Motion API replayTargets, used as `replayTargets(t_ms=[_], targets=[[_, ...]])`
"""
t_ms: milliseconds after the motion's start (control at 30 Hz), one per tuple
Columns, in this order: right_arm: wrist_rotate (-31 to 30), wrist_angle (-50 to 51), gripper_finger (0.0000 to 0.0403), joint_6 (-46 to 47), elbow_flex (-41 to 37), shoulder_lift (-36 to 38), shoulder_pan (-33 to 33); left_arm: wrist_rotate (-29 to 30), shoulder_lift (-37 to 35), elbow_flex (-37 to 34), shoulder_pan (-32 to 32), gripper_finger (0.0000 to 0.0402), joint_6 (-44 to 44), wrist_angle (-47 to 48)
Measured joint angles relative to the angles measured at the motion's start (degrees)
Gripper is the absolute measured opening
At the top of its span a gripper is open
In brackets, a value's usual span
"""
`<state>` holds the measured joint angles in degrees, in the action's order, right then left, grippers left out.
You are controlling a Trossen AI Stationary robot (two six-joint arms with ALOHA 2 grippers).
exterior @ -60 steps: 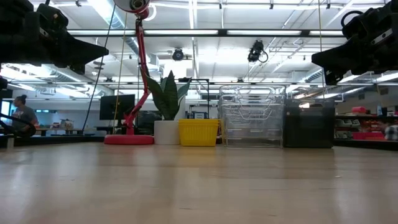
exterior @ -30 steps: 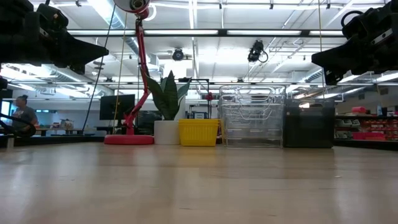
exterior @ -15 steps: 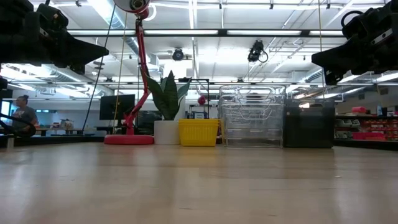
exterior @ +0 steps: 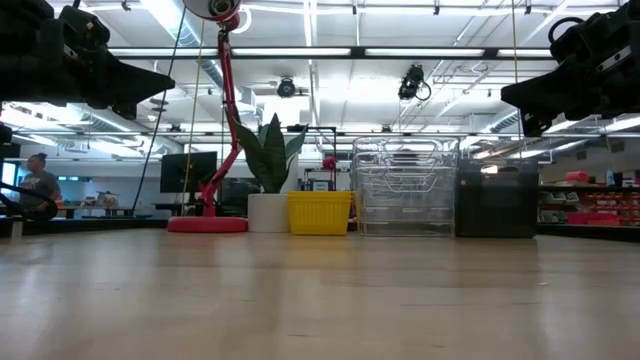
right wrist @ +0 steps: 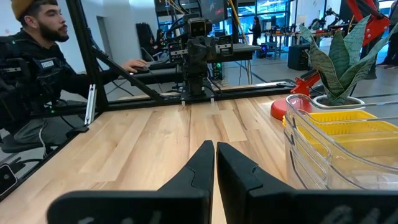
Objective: Stack baskets by color
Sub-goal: Return to Home Position
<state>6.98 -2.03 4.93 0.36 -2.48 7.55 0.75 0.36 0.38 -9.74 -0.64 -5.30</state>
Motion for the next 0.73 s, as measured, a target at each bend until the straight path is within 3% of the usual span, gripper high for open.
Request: replayTargets(t_ms=[733], targets=[[0.0, 0.0, 0.0023, 0.0, 0.0, 0.0, 0.0, 0.0, 0.0, 0.0, 0.0, 0.0030, 0.0, 0.0]])
